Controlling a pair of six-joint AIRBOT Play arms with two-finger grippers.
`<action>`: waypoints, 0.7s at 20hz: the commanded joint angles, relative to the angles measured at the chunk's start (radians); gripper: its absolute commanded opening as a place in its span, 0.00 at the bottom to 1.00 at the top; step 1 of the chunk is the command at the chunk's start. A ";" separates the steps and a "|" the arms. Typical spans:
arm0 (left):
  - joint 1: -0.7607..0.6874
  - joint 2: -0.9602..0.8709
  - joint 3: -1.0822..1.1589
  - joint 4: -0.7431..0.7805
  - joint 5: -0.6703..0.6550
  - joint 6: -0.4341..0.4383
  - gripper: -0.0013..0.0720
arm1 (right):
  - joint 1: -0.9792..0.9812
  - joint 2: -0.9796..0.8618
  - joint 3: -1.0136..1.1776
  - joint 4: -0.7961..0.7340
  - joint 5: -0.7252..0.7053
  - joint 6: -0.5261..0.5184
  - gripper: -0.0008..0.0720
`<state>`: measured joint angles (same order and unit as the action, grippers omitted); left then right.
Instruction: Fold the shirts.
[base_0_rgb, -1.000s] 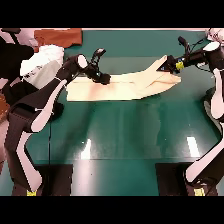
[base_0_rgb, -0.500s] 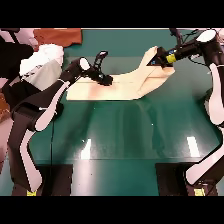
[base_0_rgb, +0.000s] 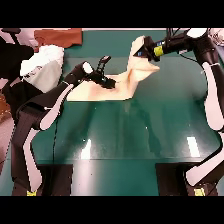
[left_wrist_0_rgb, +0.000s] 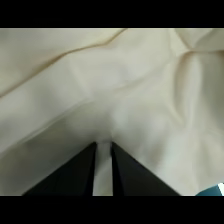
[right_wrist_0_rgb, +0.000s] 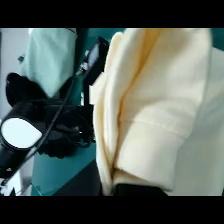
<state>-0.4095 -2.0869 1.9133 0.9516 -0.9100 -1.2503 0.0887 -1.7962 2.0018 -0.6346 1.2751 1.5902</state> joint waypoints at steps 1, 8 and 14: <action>-0.001 -0.003 0.000 -0.004 0.000 0.003 0.20 | 0.011 0.032 0.001 0.118 -0.075 0.029 0.03; -0.001 -0.003 0.000 -0.002 -0.002 0.002 0.20 | 0.040 0.035 0.000 0.090 0.024 0.090 0.03; 0.000 -0.003 0.102 0.002 -0.108 0.028 0.20 | 0.042 0.033 0.000 -0.066 0.101 0.098 0.03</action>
<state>-0.4110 -2.0907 1.9675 0.9516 -0.9569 -1.2304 0.1284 -1.7626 2.0018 -0.6254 1.3300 1.6825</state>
